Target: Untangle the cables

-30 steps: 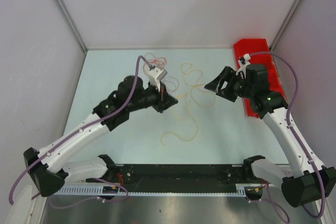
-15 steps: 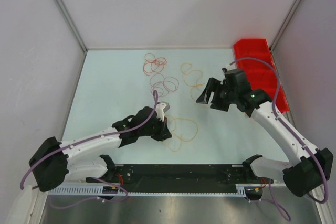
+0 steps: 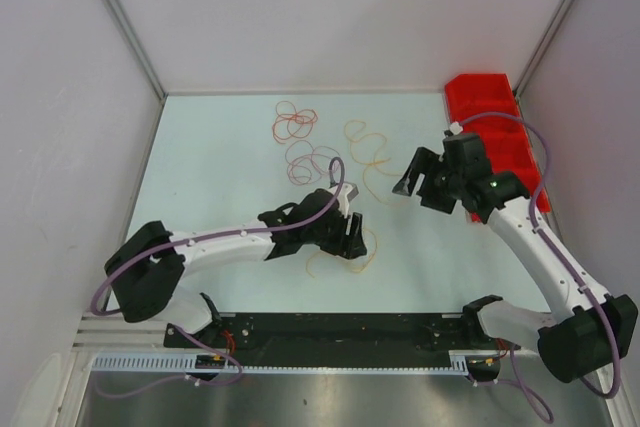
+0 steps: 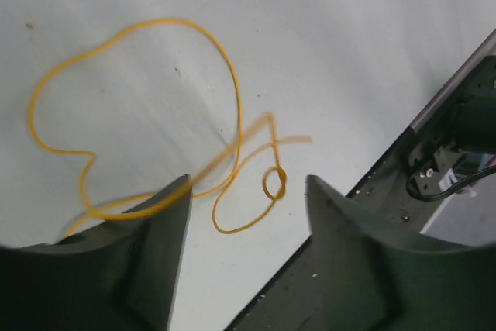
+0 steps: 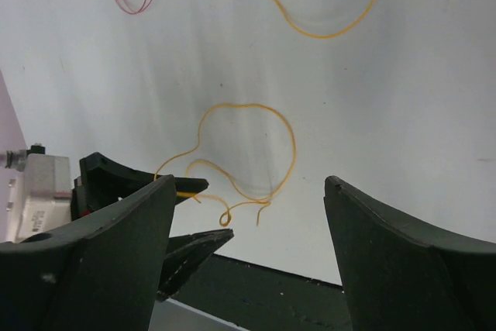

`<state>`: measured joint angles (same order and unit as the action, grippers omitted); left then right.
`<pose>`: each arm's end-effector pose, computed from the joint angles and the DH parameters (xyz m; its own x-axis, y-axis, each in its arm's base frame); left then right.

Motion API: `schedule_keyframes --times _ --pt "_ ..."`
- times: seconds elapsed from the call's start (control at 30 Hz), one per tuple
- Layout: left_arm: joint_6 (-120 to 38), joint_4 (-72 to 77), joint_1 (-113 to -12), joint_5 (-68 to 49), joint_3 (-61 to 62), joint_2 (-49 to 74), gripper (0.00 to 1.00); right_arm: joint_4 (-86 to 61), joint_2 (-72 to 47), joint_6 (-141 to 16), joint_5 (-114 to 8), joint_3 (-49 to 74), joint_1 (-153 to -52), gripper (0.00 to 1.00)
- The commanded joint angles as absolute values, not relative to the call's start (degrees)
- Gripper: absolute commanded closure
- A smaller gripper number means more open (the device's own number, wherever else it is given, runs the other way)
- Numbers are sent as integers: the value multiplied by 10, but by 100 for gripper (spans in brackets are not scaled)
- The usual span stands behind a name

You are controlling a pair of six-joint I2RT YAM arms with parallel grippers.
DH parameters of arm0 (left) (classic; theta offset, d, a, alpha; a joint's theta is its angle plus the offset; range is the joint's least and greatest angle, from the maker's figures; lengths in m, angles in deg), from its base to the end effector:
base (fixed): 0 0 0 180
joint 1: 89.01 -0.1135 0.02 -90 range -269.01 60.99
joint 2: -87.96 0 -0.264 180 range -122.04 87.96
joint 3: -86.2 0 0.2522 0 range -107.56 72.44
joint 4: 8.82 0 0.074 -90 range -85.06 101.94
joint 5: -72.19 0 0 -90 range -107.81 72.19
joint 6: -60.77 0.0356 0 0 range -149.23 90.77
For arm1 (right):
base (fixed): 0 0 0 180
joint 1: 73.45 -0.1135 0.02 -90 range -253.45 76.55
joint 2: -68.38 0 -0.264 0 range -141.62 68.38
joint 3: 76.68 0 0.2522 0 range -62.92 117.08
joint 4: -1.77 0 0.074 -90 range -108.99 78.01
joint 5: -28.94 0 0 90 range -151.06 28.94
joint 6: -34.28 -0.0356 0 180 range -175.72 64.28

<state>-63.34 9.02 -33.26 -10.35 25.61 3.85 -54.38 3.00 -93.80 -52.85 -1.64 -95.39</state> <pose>0.1685 -0.2557 0.2032 -0.7983 0.1845 -0.5733 0.5154 0.7016 -0.4919 0.2150 0.0921 0.3166 -0.8139 0.3303 -0.4781 0.0520 0.8609 0.5062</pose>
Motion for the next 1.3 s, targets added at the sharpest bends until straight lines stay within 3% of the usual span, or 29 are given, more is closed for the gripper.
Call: schedule_keyframes --times 0.0,0.17,0.3,0.5,0.73,1.03,1.27 --pt "-633 142 -330 -121 214 53 23 -582 52 -911 -548 -13 -938 18" --pt "-623 263 -330 -155 163 105 13 -595 40 -918 -571 -13 -966 18" --pt "-611 381 -332 -256 124 176 3 -580 12 -936 -580 -13 -1016 18" --pt "-595 505 -367 -325 135 286 0 -544 -40 -955 -585 -13 -1086 17" --pt "-565 534 -424 -332 197 378 0 -466 -128 -978 -569 -10 -1137 11" --pt "-552 498 -426 -348 230 457 0 -455 -256 -966 -584 34 -1241 14" --pt "-546 478 -426 -361 248 487 0 -453 -307 -858 -567 55 -1294 15"
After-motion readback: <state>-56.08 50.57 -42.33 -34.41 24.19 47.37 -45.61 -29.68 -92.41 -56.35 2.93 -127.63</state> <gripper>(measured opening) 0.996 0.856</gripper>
